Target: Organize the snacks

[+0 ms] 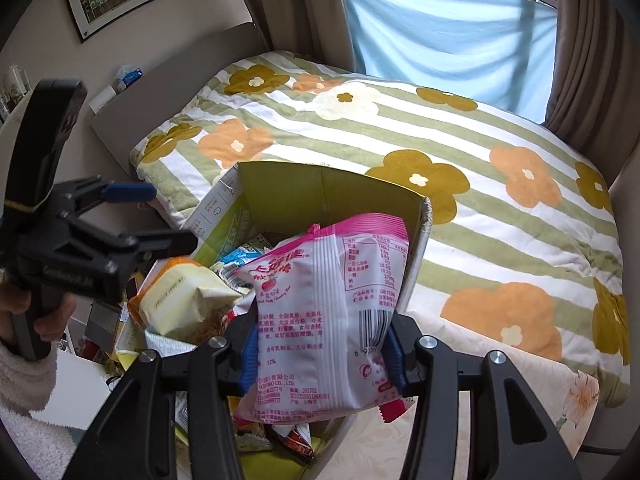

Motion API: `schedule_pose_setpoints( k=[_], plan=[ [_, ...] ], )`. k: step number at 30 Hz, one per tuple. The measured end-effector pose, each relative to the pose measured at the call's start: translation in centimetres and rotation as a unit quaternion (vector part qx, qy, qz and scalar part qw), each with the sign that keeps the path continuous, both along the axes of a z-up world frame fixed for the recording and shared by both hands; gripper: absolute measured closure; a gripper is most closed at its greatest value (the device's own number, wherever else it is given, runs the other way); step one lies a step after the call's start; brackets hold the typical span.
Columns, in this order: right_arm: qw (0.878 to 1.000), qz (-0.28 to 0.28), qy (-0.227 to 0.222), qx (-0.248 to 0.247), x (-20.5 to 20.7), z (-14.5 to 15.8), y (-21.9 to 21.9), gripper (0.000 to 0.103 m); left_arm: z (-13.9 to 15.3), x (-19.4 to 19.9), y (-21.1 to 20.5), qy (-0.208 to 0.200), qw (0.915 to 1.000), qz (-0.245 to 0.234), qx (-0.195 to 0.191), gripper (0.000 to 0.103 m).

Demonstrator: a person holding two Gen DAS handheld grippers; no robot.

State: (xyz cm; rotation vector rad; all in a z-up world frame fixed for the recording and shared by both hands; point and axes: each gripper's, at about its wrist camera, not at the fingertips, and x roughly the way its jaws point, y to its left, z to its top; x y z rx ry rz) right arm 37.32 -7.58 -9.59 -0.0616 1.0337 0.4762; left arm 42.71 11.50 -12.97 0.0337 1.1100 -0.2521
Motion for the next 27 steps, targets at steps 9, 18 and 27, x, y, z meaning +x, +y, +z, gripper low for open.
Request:
schedule_pose_setpoints(
  k=[9, 18, 27],
  plan=[
    [0.998, -0.056, 0.01, 0.01, 2.8, -0.8, 1.6, 0.016, -0.6, -2.2, 0.6, -0.008, 0.9998, 0.006, 0.017, 0.0],
    [0.997, -0.07, -0.017, 0.016, -0.4, 0.9, 0.7, 0.007, 0.1, -5.2, 0.1, -0.016, 0.9994, 0.018, 0.024, 0.0],
    [0.995, -0.077, -0.056, 0.029, -6.1, 5.4, -2.4, 0.007, 4.4, -10.3, -2.9, -0.055, 0.9976, 0.037, 0.021, 0.0]
  ],
)
